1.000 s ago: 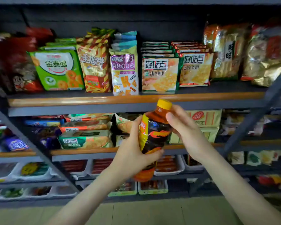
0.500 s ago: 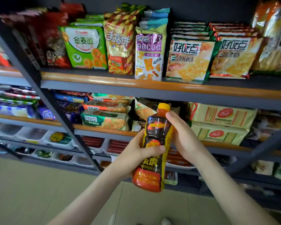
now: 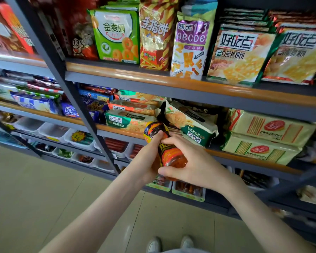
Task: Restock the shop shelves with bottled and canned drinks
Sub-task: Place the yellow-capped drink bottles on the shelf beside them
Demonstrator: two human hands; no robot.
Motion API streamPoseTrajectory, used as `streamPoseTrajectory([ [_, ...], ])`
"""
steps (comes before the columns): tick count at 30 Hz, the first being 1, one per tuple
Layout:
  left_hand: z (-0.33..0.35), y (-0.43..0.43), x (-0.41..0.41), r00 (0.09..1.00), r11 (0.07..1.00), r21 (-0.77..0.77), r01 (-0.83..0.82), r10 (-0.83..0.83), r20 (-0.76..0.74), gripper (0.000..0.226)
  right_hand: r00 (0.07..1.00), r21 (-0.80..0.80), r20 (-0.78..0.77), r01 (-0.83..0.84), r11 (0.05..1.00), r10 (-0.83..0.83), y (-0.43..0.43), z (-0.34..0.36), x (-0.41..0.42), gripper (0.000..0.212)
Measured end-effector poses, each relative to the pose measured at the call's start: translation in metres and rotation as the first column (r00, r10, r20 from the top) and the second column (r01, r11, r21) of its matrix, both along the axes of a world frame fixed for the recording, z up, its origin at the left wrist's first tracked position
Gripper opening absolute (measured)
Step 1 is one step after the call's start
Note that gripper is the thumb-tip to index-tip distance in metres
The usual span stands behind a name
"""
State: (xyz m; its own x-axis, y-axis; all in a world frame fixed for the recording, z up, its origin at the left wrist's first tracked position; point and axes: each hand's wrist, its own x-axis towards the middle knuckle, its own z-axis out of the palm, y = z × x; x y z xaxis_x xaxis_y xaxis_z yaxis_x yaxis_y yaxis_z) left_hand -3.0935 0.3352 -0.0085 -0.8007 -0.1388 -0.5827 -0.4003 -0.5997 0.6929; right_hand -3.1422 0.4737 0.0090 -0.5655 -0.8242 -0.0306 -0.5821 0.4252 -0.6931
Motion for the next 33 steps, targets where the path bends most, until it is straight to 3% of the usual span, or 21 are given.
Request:
streamPoseTrajectory([
  [3, -0.004, -0.004, -0.004, 1.0, 0.998, -0.054, -0.028, 0.028, 0.008, 0.045, 0.998, 0.027, -0.023, 0.053, 0.998, -0.052, -0.009, 0.002, 0.004, 0.077],
  [6, -0.01, -0.014, -0.007, 1.0, 0.982, -0.188, 0.009, -0.006, 0.014, 0.056, 0.958, -0.128, 0.263, 0.15, 0.98, -0.112, -0.011, -0.002, 0.0, 0.074],
  [8, -0.01, -0.024, -0.004, 1.0, 0.953, -0.301, 0.003, -0.011, -0.026, 0.034, 0.786, -0.293, 0.609, 0.346, 0.891, -0.104, -0.009, -0.002, -0.009, 0.064],
  [10, -0.008, -0.033, 0.001, 0.999, 0.926, -0.377, 0.011, -0.024, -0.03, 0.037, 0.481, -0.312, 0.877, 0.556, 0.771, 0.007, -0.004, -0.004, -0.02, 0.056],
  [12, -0.007, -0.039, 0.004, 0.996, 0.911, -0.404, 0.078, -0.089, -0.008, 0.058, 0.314, -0.318, 0.937, 0.595, 0.738, 0.151, -0.001, -0.008, -0.023, 0.057],
  [14, -0.008, -0.041, 0.004, 0.982, 0.916, -0.359, 0.179, -0.187, 0.012, 0.069, 0.245, -0.356, 0.934, 0.587, 0.727, 0.259, -0.002, -0.013, -0.021, 0.068],
  [16, -0.008, -0.04, 0.004, 0.971, 0.942, -0.286, 0.174, -0.212, -0.108, 0.067, 0.217, -0.392, 0.92, 0.559, 0.731, 0.327, -0.003, -0.016, -0.023, 0.076],
  [20, -0.007, -0.033, -0.002, 0.937, 0.985, -0.165, 0.053, -0.106, -0.332, 0.066, 0.288, -0.417, 0.907, 0.503, 0.757, 0.308, 0.0, -0.01, -0.028, 0.064],
  [23, 0.007, -0.03, -0.008, 0.941, 0.974, -0.221, -0.046, -0.033, -0.338, 0.055, 0.535, -0.323, 0.844, 0.45, 0.832, 0.039, -0.001, 0.005, -0.03, 0.036],
  [25, 0.021, -0.028, -0.012, 0.955, 0.936, -0.343, -0.08, -0.027, -0.296, 0.05, 0.776, -0.229, 0.609, 0.368, 0.901, -0.162, -0.003, 0.014, -0.028, 0.023],
  [27, 0.034, -0.028, -0.018, 0.96, 0.866, -0.488, -0.107, -0.039, -0.279, 0.042, 0.921, -0.126, 0.309, 0.289, 0.949, -0.239, -0.007, 0.028, -0.025, 0.023],
  [30, 0.063, -0.031, -0.03, 0.957, 0.708, -0.702, -0.077, -0.146, -0.251, 0.055, 0.938, -0.118, 0.164, 0.325, 0.938, -0.304, -0.013, 0.046, -0.028, 0.052],
  [33, 0.105, -0.036, -0.039, 0.942, 0.477, -0.874, -0.089, -0.244, -0.229, 0.067, 0.929, -0.208, 0.171, 0.36, 0.909, -0.329, -0.015, 0.07, -0.04, 0.056],
])
